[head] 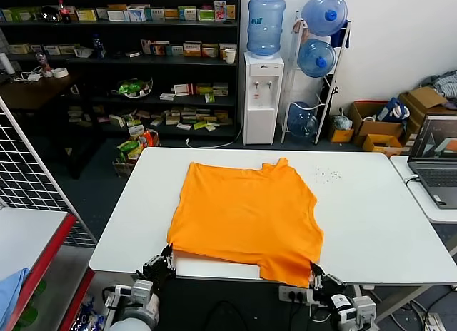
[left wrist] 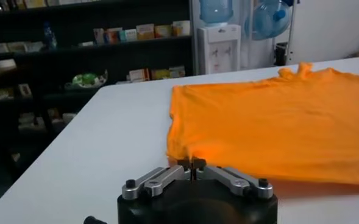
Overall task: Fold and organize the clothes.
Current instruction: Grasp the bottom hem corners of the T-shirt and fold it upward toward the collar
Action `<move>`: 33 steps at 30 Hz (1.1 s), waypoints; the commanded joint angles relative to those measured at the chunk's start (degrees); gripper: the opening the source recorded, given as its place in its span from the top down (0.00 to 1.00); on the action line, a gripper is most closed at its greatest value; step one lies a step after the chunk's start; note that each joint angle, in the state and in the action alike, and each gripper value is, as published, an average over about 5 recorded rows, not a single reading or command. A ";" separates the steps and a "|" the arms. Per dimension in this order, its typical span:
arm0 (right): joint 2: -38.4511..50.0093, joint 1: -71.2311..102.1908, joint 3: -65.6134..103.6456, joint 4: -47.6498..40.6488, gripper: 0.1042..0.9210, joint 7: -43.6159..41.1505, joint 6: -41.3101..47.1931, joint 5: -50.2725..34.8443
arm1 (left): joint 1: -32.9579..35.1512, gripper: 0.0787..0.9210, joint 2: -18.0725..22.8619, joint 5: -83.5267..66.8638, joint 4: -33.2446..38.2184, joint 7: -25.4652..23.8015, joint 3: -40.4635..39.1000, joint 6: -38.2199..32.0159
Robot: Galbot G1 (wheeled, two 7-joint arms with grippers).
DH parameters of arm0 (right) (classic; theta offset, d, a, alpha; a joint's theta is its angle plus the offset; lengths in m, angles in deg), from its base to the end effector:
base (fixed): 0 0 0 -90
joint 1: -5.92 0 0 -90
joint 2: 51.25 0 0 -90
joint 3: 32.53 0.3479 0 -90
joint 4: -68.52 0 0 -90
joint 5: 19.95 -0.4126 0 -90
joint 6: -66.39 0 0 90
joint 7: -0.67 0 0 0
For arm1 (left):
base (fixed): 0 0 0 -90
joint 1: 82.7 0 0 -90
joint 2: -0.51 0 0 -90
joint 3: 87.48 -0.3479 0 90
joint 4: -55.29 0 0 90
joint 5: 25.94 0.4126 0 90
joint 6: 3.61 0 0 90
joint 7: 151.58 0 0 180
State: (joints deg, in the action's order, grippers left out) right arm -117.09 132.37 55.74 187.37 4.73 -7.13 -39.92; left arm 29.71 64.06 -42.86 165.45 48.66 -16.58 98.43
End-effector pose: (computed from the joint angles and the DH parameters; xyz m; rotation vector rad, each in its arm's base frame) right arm 0.2072 -0.0510 -0.3274 0.2110 -2.6706 0.0570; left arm 0.2466 -0.0218 -0.3620 -0.1353 -2.7639 -0.1840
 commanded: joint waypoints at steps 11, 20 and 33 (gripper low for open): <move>5.69 -14.89 -0.12 -10.61 0.97 -0.96 -5.78 -3.07 | -8.69 0.97 3.08 3.66 -4.30 -0.66 -0.18 -2.39; 6.07 -25.46 -4.90 -19.11 0.97 -0.53 -4.79 -4.30 | -16.46 0.97 2.87 2.57 -12.66 -0.88 -3.03 -2.24; 4.35 -37.36 -11.53 -30.23 0.97 -0.98 -6.28 -5.18 | -25.02 0.97 3.07 1.61 -21.12 -1.25 -7.19 -2.16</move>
State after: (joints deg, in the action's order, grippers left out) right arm -112.54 104.10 47.94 165.20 3.90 -12.65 -44.49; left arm 10.72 66.96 -41.19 150.08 47.45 -22.03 96.34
